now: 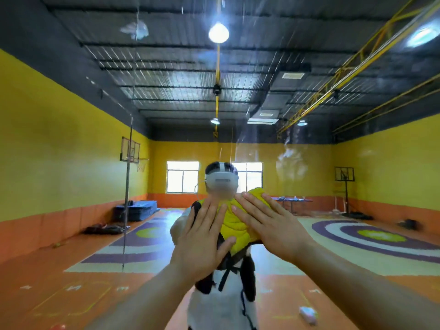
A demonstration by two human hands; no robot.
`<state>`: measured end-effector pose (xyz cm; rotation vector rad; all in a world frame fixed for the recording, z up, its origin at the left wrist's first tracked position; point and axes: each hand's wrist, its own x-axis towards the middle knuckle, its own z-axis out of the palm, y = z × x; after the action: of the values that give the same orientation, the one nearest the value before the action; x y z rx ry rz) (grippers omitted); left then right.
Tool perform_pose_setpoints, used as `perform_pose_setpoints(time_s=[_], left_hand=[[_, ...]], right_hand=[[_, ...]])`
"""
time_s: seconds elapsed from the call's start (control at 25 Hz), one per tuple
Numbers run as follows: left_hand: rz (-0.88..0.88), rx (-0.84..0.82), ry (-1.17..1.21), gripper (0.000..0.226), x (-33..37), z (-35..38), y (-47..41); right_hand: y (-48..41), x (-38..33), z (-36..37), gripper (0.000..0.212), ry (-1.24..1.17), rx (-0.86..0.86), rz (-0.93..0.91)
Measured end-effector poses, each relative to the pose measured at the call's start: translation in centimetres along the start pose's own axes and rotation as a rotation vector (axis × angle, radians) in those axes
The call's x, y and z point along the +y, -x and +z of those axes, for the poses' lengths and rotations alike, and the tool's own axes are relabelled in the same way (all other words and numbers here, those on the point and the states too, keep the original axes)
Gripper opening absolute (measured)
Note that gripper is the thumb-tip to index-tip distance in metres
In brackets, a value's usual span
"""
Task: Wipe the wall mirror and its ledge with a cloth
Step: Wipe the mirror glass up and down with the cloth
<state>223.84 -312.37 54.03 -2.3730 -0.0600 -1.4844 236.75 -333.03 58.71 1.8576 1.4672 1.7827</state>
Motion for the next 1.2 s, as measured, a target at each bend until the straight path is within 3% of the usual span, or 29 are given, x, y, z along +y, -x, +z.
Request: perform_pose_setpoints(time_s=[0.2,0.36,0.56,0.72,0.84,0.92,1.04,1.2], left_hand=[[0.049,0.085,-0.135,0.070,-3.4,-3.1,-12.2],[0.110,0.153,-0.204,0.067,-6.6,-6.1,-21.8],[0.034,0.133,-0.191,0.073,-9.0,-11.5,-32.9],[0.004,0.116,-0.222,0.072,-8.8,-12.6,-32.8],[-0.032,0.113,0.188,0.069,-8.0,-12.5,-30.2],[-0.119,0.169,0.359,0.067,-7.2,-12.6,-30.5],[-0.218,0.249,0.213,0.064,-5.9,-11.3,-31.5],[-0.288,0.343,0.007,0.061,-3.7,-8.6,-32.4]], right_hand=[[-7.8,8.5,-2.3,0.081,0.042,-0.006,0.099],[-13.6,14.3,-3.2,0.059,-0.001,0.089,0.194],[-22.1,22.4,-6.8,0.057,-0.081,0.010,0.349],[-23.9,21.5,-9.3,0.060,-0.159,-0.097,0.498],[-26.2,18.4,-10.2,0.059,-0.347,-0.003,0.699],[-27.0,17.2,-9.0,0.055,-0.335,0.132,0.732],[-25.8,16.8,-5.9,0.058,-0.161,0.252,0.640],[-24.1,18.9,-5.0,0.059,-0.121,0.280,0.568]])
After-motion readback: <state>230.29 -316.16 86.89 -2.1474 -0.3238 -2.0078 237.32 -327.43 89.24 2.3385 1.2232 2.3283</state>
